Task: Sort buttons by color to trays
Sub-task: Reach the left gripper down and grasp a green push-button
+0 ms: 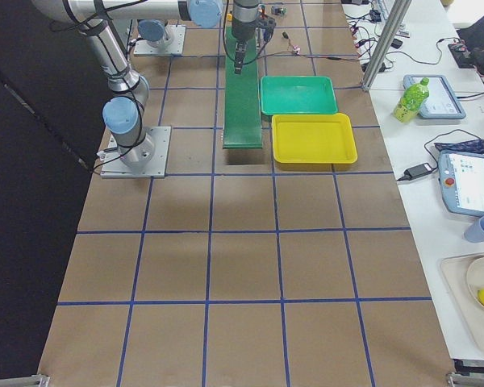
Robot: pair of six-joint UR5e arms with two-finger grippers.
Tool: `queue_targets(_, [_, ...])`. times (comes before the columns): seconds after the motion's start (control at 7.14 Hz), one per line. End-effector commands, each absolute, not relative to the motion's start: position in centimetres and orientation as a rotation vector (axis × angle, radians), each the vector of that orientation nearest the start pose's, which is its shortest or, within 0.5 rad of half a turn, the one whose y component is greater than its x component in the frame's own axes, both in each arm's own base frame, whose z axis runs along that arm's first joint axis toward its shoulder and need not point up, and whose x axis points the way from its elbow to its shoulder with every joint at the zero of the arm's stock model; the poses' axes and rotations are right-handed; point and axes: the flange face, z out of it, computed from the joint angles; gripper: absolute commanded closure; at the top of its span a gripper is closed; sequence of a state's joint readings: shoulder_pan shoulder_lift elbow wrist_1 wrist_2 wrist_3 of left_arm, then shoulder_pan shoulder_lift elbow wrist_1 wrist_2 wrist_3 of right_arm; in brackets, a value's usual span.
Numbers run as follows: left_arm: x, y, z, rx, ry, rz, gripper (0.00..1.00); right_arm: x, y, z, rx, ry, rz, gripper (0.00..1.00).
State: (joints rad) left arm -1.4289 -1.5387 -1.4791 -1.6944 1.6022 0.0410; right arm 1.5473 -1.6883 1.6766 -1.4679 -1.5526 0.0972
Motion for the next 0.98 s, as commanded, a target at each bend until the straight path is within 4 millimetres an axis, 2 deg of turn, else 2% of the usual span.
queue_targets(0.0, [5.1,-52.2,46.5,-0.177,3.126,0.092,0.00,12.4,-43.7,48.0,0.178,3.126,0.142,0.00])
queue_targets(0.14, [11.9,-55.3,41.9,0.037,3.126,0.055,0.00,12.4,-43.6,47.9,0.171,3.126,0.149,0.00])
queue_targets(0.28, [18.1,-57.7,37.3,0.150,3.118,0.023,0.00,12.5,-43.7,47.9,0.176,3.124,0.145,0.00])
queue_targets(0.42, [20.7,-60.7,32.6,0.186,3.087,-0.043,0.00,12.4,-43.8,48.4,0.181,3.124,0.123,0.00])
queue_targets(0.56, [22.0,-63.1,28.7,0.210,3.060,-0.103,0.00,12.4,-44.1,48.1,0.185,3.125,0.095,0.00])
queue_targets(0.7, [23.1,-64.8,26.2,0.288,3.046,-0.108,0.00,12.5,-44.0,48.1,0.190,3.118,0.092,0.00])
queue_targets(0.84, [24.1,-66.5,24.5,0.298,3.049,-0.101,0.00,12.4,-43.8,48.3,0.188,3.127,0.089,0.00])
